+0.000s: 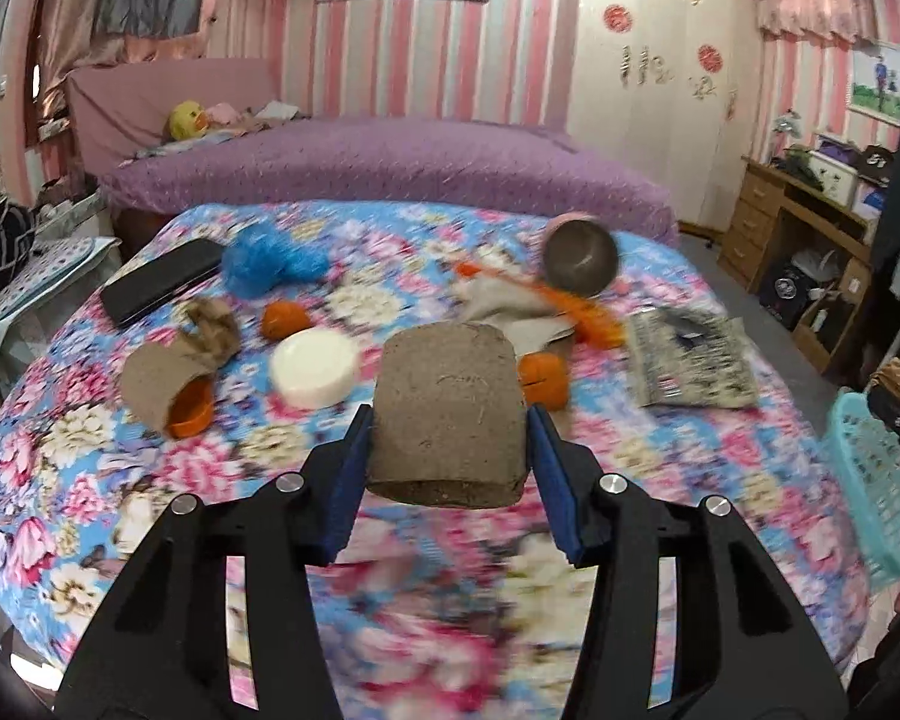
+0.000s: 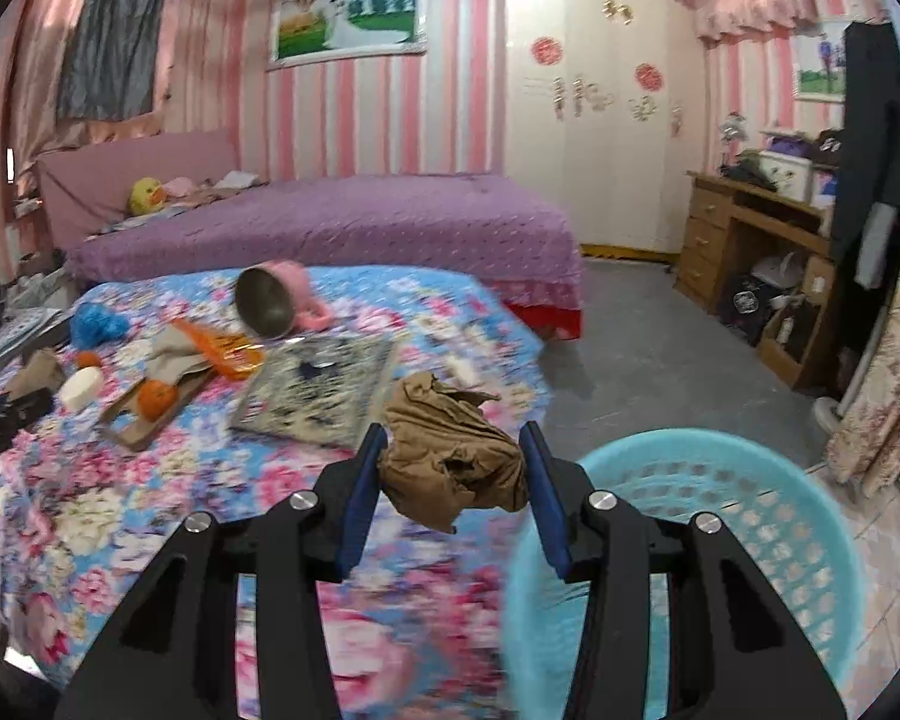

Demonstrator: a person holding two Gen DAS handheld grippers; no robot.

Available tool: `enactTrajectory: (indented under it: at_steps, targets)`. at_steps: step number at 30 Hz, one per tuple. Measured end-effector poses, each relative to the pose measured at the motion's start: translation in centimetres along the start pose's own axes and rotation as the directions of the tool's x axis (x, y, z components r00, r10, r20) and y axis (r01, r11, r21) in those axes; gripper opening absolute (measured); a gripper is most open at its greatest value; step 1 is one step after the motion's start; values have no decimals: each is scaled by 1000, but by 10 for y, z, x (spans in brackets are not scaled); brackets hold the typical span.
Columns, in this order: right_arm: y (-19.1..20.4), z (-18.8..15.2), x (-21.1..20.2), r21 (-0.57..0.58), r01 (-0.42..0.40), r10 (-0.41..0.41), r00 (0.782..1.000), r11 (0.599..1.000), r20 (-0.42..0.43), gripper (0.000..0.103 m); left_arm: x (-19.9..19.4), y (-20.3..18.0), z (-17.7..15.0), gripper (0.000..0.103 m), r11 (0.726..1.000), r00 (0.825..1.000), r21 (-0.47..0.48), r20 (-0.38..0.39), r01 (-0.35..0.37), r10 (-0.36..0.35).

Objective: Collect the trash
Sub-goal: 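Close the left gripper on the cardboard tube while the right gripper carries the paper toward the blue basket, then open both grippers over the blue basket, dropping the paper and tube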

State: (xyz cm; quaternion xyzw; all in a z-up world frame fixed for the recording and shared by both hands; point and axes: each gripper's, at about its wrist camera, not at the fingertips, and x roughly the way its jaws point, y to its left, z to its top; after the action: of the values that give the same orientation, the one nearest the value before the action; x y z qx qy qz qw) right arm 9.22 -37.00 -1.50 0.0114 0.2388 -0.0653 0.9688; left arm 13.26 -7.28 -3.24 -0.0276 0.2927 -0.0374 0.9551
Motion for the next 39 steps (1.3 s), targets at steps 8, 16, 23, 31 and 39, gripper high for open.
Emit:
enactTrajectory:
  at_steps: [8, 16, 23, 31, 39]
  targets:
    - [-71, -5, -13, 0, 99, -99, 995, 995, 4, 45, -4, -81, 1, 50, 992, 993, 41, 11, 118, -118]
    - [-145, -23, -20, 26, 156, -154, 987, 987, -42, 45, -1, -191, -25, 50, 948, 962, 166, -46, 272, -268]
    - [-191, -39, -29, 100, 186, -181, 982, 977, -54, 45, -2, -257, -37, 50, 912, 934, 205, -73, 356, -349]
    - [-215, -44, -32, 160, 220, -215, 975, 962, -48, 45, 5, -307, -44, 50, 880, 911, 238, -111, 412, -397]
    - [-211, -45, -32, 161, 209, -205, 978, 964, -45, 45, 10, -318, -47, 75, 878, 911, 245, -126, 411, -392]
